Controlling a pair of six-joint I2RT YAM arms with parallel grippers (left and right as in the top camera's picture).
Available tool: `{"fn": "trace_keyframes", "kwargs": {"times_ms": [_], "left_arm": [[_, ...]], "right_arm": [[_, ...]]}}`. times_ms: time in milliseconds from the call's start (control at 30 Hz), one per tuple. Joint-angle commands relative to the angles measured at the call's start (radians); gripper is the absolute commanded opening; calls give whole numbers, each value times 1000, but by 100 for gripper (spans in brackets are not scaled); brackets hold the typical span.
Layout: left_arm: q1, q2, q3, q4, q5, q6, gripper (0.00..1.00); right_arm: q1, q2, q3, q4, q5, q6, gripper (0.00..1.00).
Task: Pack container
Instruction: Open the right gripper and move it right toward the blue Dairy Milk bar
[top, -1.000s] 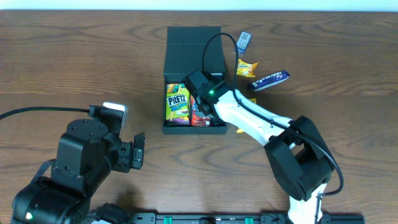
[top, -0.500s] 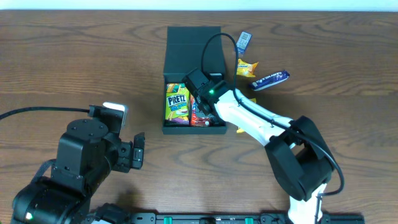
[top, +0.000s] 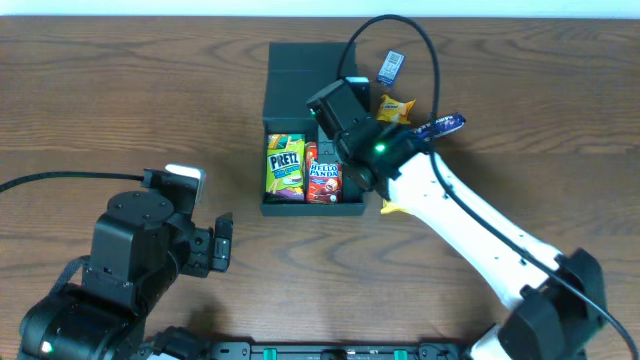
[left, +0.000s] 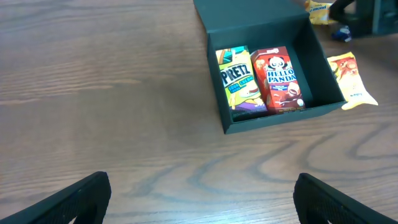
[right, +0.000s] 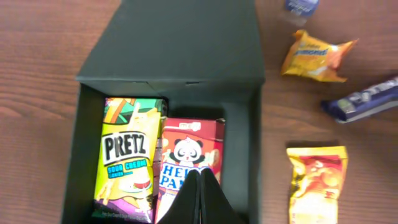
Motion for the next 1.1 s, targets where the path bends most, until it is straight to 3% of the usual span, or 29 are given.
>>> {"fn": "trace_keyframes", "kwargs": {"times_ms": [0,200,467,800,900,1000,1067], "left_arm": [[2,0,-3,-3,-9,-4,95],[2,0,-3,-3,-10,-4,95],[2,0,-3,-3,-9,-4,95],[2,0,-3,-3,-9,-5,95],[2,0,-3,-3,-10,-4,95],[2,0,-3,-3,-10,-4,95],[2,0,-3,-3,-10,-4,95]], "right_arm": [[-8,-42,18,-25,63,-20,1],[-66,-121,15,-107,59,-41,1],[-258,-196,-53,-145,15,-52,1],[-457,-194,-155,-133,-17,78,2],[-482,-177,-161,-104,-25,138,43],[-488,-146,-161,-58,-78,157,70],[-488,-117,-161,-27,-100,190,80]]}}
